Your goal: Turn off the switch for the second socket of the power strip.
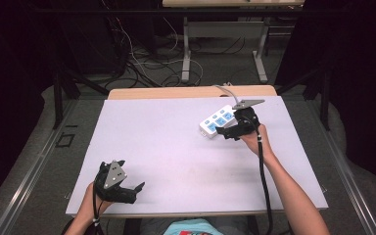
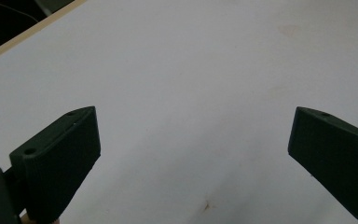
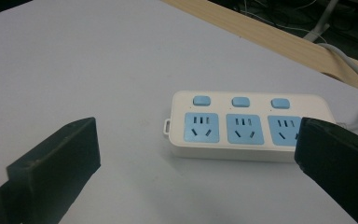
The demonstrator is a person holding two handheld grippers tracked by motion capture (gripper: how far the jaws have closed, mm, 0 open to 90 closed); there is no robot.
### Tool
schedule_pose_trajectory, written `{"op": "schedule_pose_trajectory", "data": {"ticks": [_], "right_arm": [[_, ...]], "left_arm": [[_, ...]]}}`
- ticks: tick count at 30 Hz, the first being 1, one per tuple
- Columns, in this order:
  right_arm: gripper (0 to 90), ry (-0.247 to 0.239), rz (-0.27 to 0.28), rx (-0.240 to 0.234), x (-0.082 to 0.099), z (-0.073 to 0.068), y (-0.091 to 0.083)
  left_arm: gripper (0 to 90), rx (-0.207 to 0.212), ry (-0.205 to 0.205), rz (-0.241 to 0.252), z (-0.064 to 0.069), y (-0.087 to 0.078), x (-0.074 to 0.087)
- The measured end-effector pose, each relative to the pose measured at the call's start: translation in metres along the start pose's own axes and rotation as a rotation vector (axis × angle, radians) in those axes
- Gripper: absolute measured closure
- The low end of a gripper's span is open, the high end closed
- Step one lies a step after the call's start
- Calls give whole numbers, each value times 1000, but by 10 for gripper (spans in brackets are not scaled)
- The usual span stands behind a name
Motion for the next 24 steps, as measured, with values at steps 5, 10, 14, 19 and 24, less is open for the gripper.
{"op": "schedule_pose_trajectory", "data": {"ticks": [5, 10, 14, 19, 24], "right_arm": [[0, -16, 14, 2, 8, -7, -17], [0, -20, 10, 6, 18, -12, -28], [0, -16, 13, 9, 24, -15, -37], [0, -24, 5, 11, 35, -21, -47], [0, -33, -6, 16, 47, -27, -57]], "left_arm": [[19, 1, -7, 4, 1, 0, 0], [19, 0, 0, -1, 1, -1, -1], [19, 0, -7, 4, 1, 0, -1], [19, -6, 7, 0, 0, 0, -1], [19, 0, -5, 2, 1, 0, 0]]}}
Point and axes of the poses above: each handheld gripper's, and its own axes: y roughly forward along the jaws, x roughly out of its underside, z roughly to its right, the point moved 6 cm from there along y, roughly forward along the jaws, and after that the axes turned 5 degrees about -x, right-handed, at the moved point
